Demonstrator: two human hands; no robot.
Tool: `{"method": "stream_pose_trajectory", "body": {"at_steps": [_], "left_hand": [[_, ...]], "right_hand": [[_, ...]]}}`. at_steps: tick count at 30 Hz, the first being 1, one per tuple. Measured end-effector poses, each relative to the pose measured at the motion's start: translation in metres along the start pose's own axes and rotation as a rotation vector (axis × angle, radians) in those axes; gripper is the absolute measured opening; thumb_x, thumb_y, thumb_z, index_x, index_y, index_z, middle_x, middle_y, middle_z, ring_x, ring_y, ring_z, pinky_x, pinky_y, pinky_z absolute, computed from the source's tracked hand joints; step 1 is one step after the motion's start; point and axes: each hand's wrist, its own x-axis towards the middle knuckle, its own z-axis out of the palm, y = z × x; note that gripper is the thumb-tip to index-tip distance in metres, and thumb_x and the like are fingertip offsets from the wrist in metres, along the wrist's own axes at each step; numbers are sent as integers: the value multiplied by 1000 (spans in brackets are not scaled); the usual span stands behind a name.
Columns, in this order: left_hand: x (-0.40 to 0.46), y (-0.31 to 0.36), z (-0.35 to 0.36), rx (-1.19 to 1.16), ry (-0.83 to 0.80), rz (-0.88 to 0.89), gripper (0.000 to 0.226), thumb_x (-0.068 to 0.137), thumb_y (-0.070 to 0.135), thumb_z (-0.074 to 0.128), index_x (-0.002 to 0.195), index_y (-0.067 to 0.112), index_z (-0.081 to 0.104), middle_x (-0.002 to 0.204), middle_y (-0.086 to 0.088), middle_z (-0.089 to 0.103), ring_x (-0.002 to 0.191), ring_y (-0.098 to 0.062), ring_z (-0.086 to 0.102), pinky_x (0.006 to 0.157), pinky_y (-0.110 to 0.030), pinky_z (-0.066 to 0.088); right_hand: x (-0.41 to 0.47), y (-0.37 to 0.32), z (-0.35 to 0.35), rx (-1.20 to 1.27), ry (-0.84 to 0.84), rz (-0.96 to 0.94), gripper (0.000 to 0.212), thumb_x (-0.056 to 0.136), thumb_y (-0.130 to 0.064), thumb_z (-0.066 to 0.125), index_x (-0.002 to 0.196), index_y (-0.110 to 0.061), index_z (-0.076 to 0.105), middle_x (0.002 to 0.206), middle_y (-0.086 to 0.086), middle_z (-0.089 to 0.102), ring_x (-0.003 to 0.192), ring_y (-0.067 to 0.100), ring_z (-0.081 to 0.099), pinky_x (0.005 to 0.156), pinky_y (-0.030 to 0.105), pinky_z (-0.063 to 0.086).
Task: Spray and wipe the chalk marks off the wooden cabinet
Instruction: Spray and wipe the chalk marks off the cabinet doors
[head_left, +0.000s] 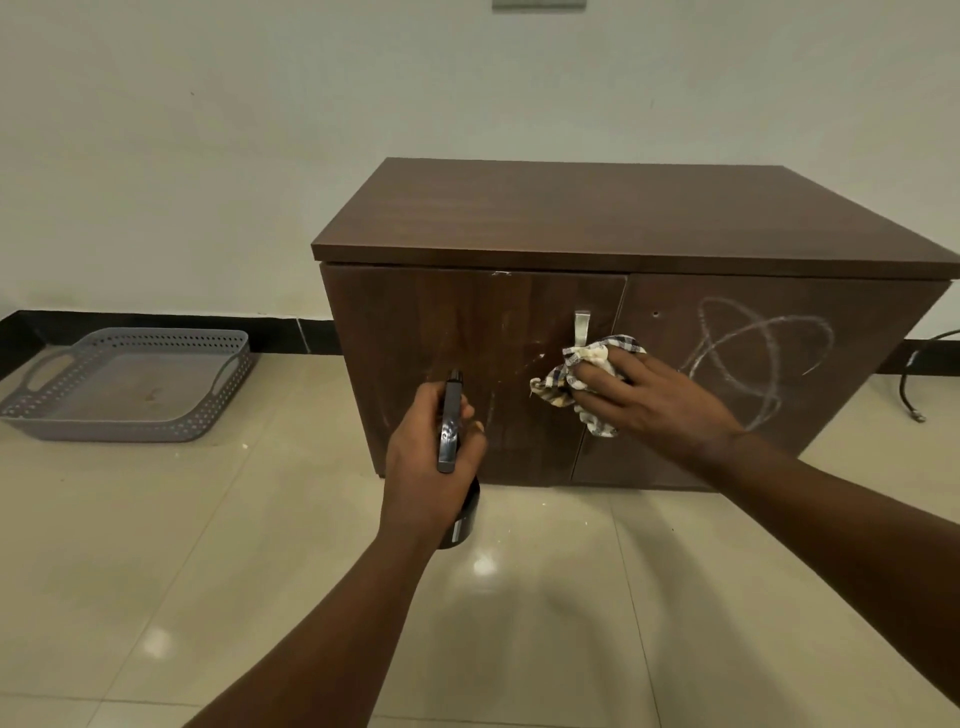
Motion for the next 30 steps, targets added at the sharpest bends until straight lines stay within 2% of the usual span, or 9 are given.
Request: {"method": "stream_pose_trajectory", "body": {"at_steps": [4, 7, 10, 14, 19, 24, 30], "left_hand": [[1, 1, -3, 10, 15, 15, 22, 93, 14, 65, 112, 21, 55, 96, 11, 65, 89, -5, 64, 76, -13, 47], [3, 1, -3, 11, 23, 24, 22, 93, 15, 65, 112, 22, 55, 97, 10, 65, 90, -7, 65, 78, -15, 49], [4, 3, -2, 13, 29, 28, 23, 93, 15, 65, 114, 20, 55, 97, 9, 65, 90, -8, 65, 78, -13, 48], [7, 3, 2, 12, 28, 33, 23, 94, 15, 64, 114, 19, 55, 97, 9, 65, 90, -6, 65, 77, -10, 48], [7, 1, 9, 13, 22, 42, 23, 94, 15, 64, 115, 18, 55, 98, 6, 65, 90, -9, 65, 74, -5, 48], [7, 2, 15, 2, 16, 49, 23, 94, 13, 64, 113, 20, 54, 98, 7, 65, 92, -3, 63, 74, -3, 46], [8, 3, 22, 5, 8, 51, 21, 93, 12, 64, 111, 20, 54, 98, 6, 65, 91, -4, 62, 73, -2, 45]], "right_hand": [[6, 4, -10, -2, 41, 70, 75, 65, 4, 78, 133, -11, 47, 136, 19, 46, 115, 39, 44, 91, 46, 49], [23, 9, -22, 4, 103, 170, 64, 73, 5, 67, 134, -7, 49, 135, 22, 48, 113, 42, 49, 89, 47, 51], [35, 8, -27, -5, 180, 245, 55, 74, 5, 57, 128, -5, 54, 129, 22, 52, 108, 40, 50, 80, 43, 52], [37, 0, -18, 45, 250, 352, 57, 76, 9, 61, 130, -7, 52, 132, 20, 49, 110, 37, 40, 78, 43, 53], [42, -4, -16, 104, 326, 447, 53, 77, 7, 56, 128, -8, 53, 133, 16, 41, 109, 34, 38, 75, 42, 54], [49, -12, -16, 132, 371, 535, 58, 72, 4, 73, 126, -9, 54, 132, 14, 40, 109, 31, 38, 74, 35, 53], [56, -20, -10, 167, 403, 638, 62, 71, 3, 75, 126, -12, 53, 132, 11, 35, 109, 29, 37, 72, 32, 53]]}}
